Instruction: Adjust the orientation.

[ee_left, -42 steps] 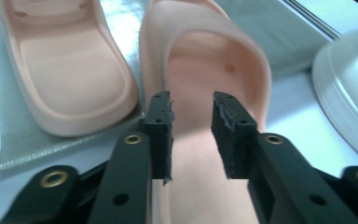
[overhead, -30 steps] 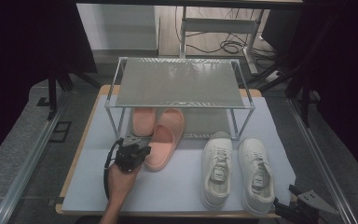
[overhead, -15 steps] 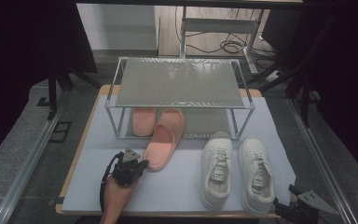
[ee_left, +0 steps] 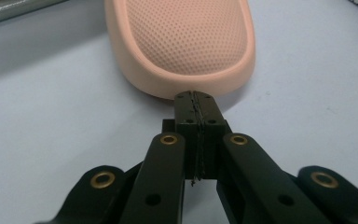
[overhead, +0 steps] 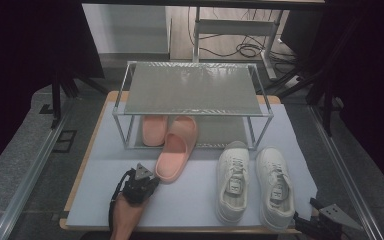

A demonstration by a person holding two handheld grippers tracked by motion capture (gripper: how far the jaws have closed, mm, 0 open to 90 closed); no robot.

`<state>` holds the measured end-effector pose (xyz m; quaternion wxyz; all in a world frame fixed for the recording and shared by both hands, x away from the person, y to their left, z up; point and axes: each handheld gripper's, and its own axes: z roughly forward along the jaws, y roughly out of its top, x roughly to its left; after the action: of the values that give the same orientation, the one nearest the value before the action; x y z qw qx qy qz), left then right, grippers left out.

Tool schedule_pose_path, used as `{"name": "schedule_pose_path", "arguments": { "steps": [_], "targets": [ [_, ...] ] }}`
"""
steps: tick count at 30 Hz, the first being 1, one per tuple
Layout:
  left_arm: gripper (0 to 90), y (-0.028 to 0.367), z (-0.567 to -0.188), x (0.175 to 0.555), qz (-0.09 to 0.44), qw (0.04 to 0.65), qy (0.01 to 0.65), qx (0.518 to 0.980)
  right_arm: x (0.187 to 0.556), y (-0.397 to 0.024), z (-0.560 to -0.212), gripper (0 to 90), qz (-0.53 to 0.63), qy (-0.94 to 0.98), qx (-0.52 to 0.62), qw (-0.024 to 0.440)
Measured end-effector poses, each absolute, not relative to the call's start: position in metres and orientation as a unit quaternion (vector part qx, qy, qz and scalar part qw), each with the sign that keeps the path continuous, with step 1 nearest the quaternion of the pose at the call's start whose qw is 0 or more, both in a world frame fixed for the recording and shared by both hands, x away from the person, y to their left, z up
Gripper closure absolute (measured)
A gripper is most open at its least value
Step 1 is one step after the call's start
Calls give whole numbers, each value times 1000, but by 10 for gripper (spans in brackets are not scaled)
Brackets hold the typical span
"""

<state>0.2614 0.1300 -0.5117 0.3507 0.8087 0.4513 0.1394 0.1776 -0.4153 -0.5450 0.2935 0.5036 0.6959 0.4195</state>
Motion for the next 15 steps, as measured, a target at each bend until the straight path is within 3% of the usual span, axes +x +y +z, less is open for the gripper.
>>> {"name": "schedule_pose_path", "arguments": {
  "steps": [15],
  "targets": [
    [888, 97, -509, 278, 139, 361, 426, 818, 178, -415, -545, 115, 419, 696, 503, 293]
  ]
}}
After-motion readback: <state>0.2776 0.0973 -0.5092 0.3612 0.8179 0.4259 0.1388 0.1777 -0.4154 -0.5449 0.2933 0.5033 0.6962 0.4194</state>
